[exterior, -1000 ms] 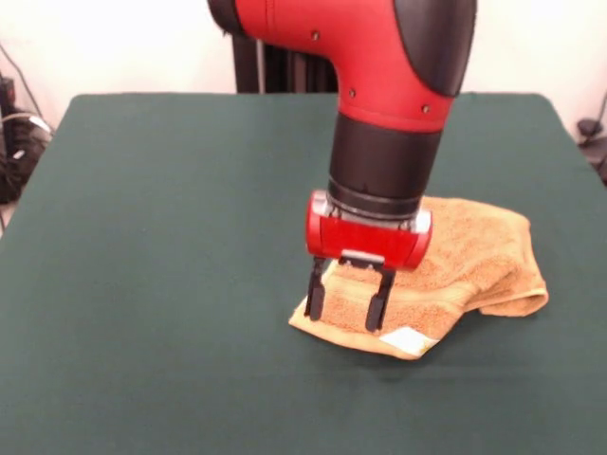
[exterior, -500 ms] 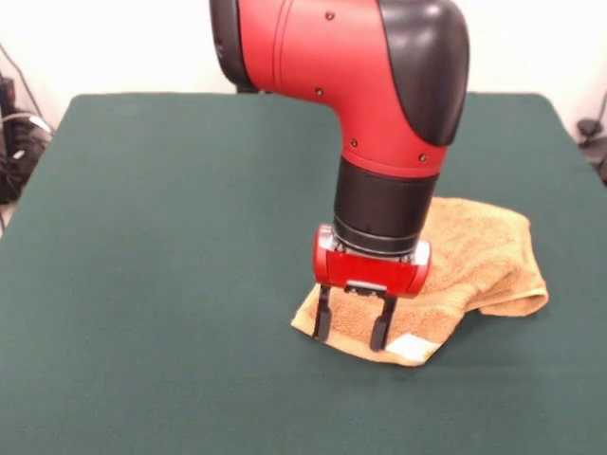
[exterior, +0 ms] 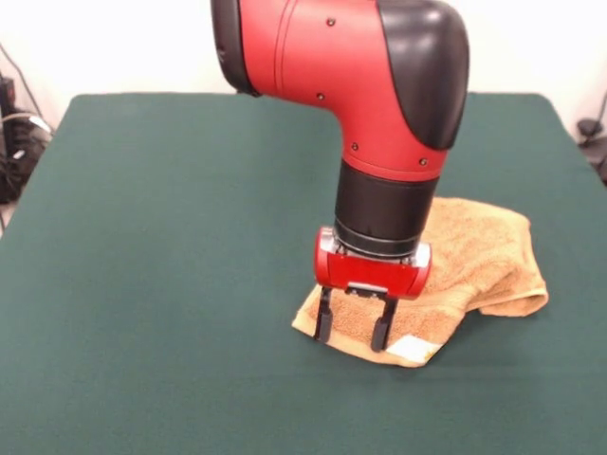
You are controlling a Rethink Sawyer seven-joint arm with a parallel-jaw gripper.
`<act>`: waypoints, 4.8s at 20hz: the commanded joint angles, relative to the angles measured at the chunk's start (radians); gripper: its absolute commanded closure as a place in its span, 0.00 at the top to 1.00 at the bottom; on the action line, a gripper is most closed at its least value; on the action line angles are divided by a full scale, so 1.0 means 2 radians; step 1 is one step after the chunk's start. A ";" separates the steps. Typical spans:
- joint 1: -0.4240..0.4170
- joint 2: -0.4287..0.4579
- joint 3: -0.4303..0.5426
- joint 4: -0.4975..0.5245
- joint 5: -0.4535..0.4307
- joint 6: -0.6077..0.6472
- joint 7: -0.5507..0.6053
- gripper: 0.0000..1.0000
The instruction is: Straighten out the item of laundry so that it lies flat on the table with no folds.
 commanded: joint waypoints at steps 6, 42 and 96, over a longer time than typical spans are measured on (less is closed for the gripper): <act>-0.011 -0.106 0.045 0.116 -0.035 0.072 0.034 1.00; -0.042 -0.022 0.124 0.097 -0.067 -0.023 0.062 1.00; -0.078 -0.072 0.120 -0.028 -0.099 0.165 -0.048 0.00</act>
